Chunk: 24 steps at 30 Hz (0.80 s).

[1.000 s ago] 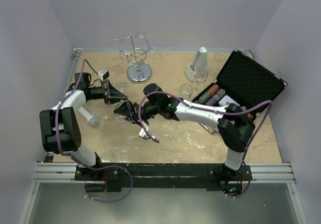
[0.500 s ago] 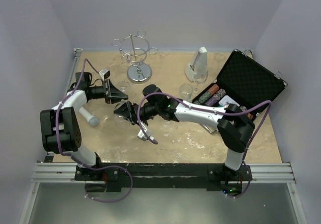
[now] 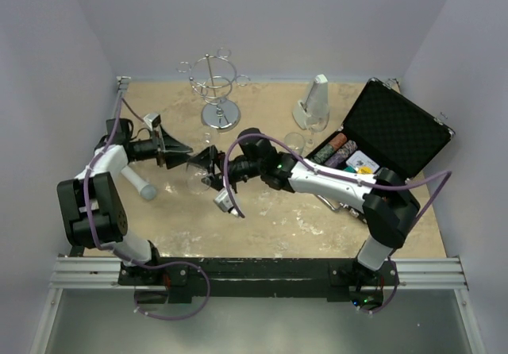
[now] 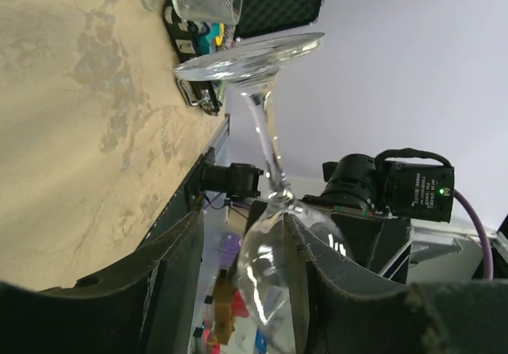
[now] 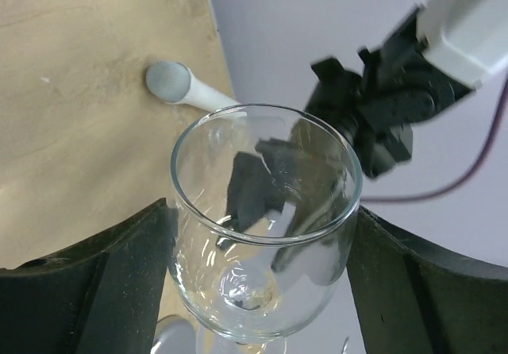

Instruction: Take the wine glass off the wine glass rack

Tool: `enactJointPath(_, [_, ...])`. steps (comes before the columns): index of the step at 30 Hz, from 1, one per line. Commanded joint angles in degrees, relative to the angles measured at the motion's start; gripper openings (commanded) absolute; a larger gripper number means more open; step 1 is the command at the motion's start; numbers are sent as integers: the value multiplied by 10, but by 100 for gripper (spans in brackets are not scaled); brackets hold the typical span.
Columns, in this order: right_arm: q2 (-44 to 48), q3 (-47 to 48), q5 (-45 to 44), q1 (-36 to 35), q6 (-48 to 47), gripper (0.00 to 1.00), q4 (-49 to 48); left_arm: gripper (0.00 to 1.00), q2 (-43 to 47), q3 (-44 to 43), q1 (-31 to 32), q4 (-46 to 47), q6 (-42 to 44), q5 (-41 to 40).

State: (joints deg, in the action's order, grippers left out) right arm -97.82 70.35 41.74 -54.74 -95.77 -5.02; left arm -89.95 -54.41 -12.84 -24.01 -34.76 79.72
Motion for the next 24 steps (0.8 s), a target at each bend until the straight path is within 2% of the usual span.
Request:
enactJointPath(1, [54,6,-9,13,167,49,-87,49,30,10,-40,-52,44,-17])
enactJointPath(9, [98,-21,0,55,416,49,-117,49,44,-9,-54,-111,121,-45])
enactJointPath(11, [105,-27,12,83,519,49,-150,49,41,-21,-54,-132,162,-50])
enactJointPath(14, [111,-36,19,125,616,48,-173,50,31,-66,-58,-201,242,-82])
enactJointPath(19, [141,-76,26,174,668,48,-214,50,15,-129,-59,-267,343,-167])
enactJointPath(24, [162,-115,51,222,739,49,-239,50,20,-148,-57,-302,419,-244])
